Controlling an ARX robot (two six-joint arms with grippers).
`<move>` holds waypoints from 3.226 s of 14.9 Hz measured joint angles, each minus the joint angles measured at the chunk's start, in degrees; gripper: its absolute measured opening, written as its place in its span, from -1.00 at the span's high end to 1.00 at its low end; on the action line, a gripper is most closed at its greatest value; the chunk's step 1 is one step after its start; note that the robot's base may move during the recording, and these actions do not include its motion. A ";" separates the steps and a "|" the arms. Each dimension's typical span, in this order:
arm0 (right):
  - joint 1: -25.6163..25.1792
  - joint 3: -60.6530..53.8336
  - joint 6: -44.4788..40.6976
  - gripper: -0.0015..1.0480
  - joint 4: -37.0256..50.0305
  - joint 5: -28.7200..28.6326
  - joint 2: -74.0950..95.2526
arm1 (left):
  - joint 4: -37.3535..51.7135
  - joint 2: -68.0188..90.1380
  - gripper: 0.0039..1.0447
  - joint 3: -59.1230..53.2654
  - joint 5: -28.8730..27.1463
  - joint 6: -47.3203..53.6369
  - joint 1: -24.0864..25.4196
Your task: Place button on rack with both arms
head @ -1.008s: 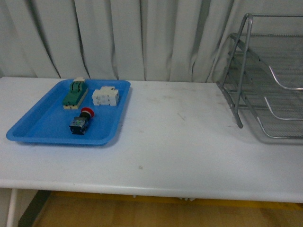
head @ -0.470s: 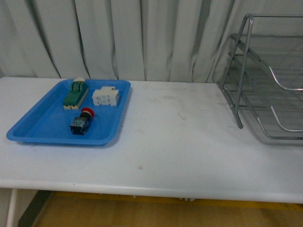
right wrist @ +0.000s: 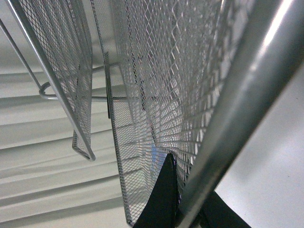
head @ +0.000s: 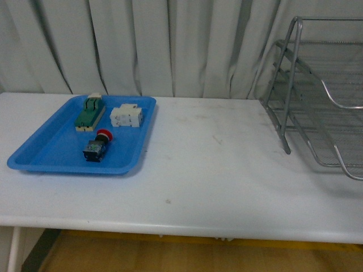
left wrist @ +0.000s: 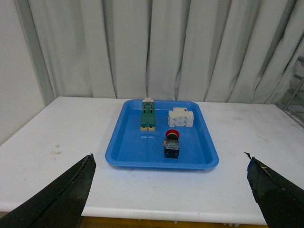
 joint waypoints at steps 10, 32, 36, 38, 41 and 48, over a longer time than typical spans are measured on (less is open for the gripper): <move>-1.20 -5.66 -2.05 -0.38 -1.99 -3.45 -0.83 | 0.02 0.00 -0.88 0.00 0.00 0.00 0.00; -7.04 -38.56 -43.45 -0.09 -29.79 8.92 -76.85 | 0.00 0.00 -0.88 0.00 -0.02 0.00 0.00; 7.76 -39.95 -75.71 0.88 -56.94 24.48 -113.90 | 0.00 0.00 -0.88 0.00 0.02 0.00 0.00; 13.35 -39.95 -77.75 0.96 -62.01 30.08 -119.69 | 0.00 0.00 -0.88 0.00 0.00 0.00 0.00; 18.21 -39.89 -78.64 0.97 -74.20 35.36 -132.45 | -0.02 0.00 -0.88 0.00 -0.02 0.00 0.00; 30.84 -39.89 -78.77 0.96 -76.35 47.95 -133.63 | 0.04 0.00 -0.88 0.00 -0.02 0.00 0.00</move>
